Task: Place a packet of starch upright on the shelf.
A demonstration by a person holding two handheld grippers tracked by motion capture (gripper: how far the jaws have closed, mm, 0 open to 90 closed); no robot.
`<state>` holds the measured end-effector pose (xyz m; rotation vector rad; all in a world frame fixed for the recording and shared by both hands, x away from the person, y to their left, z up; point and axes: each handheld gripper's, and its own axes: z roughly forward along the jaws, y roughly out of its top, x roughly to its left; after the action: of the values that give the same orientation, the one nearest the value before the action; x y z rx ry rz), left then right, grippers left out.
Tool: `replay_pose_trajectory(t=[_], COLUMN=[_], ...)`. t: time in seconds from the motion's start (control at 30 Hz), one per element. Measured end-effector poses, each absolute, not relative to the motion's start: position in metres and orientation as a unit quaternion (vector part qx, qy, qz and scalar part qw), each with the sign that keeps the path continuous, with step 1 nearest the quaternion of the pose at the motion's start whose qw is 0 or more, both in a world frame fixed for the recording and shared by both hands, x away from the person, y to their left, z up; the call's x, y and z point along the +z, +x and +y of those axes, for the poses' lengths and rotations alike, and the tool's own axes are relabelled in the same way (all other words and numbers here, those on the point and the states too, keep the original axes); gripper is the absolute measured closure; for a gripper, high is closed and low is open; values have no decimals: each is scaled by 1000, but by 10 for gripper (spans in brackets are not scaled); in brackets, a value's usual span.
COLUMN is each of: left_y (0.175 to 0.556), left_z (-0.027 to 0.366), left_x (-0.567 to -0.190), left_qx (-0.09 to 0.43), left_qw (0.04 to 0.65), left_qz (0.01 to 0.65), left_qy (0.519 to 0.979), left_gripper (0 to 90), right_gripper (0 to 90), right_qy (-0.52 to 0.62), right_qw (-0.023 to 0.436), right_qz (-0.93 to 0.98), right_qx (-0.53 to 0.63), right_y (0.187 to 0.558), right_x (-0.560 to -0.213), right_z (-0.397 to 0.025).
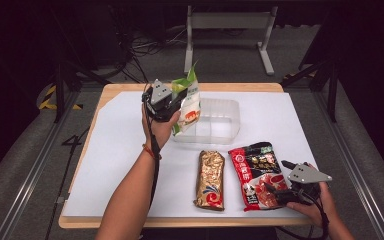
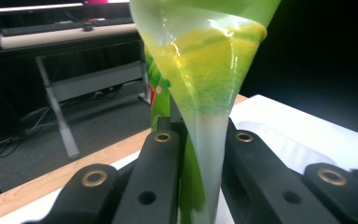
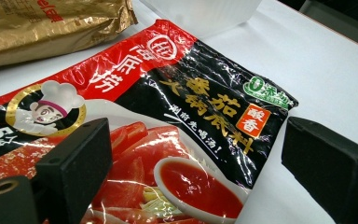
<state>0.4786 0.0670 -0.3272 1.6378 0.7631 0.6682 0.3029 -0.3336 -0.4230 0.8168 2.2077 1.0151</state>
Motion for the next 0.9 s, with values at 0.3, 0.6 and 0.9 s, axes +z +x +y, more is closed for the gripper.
replay_pose_trajectory(t=[0.3, 0.6, 0.9], left_y=[496, 505, 506], left_z=[59, 64, 67], left_x=[-340, -360, -386], left_qx=[297, 302, 290], left_qw=[564, 571, 573], left_qz=[349, 364, 364], left_qy=[687, 671, 674], left_gripper=[865, 865, 862], right_gripper=[89, 90, 89], right_qy=[306, 306, 297], right_qw=[282, 279, 281], right_qz=[826, 827, 831], right_qx=[381, 380, 377], right_y=[303, 302, 300], right_x=[-424, -425, -424], right_z=[-335, -335, -332])
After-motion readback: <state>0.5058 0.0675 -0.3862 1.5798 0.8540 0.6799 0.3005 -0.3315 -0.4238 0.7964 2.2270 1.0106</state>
